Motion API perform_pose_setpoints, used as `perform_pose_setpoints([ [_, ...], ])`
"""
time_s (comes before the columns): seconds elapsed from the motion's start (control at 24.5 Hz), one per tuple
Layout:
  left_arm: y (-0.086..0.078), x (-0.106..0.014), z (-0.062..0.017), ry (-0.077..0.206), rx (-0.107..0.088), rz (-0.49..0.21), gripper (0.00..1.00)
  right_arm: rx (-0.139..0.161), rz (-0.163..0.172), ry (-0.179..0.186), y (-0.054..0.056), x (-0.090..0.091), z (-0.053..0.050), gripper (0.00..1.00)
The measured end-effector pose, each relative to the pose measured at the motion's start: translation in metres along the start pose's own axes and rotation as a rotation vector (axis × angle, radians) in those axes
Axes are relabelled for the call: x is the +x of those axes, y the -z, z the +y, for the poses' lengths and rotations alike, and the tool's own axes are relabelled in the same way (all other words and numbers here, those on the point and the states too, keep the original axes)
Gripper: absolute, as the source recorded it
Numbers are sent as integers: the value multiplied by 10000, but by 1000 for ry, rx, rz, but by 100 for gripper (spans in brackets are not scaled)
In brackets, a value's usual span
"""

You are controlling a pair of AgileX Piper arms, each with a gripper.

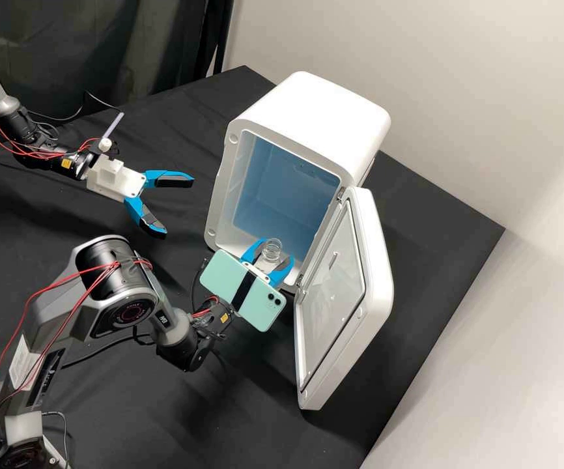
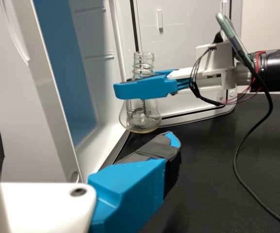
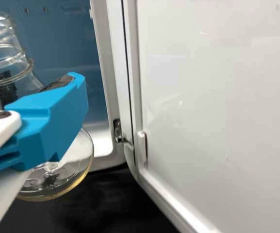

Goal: Place the flask in the incubator

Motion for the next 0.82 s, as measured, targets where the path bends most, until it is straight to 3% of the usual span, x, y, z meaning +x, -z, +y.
perform_pose_setpoints([
  [0.45,0,0,0,0,0,0,100,-23,74,-57,177,232,113,0],
  [0.61,0,0,0,0,0,0,100,-28,108,-50,275,302,79,0],
  [0.82,0,0,0,0,0,0,100,-27,121,-46,295,366,48,0],
])
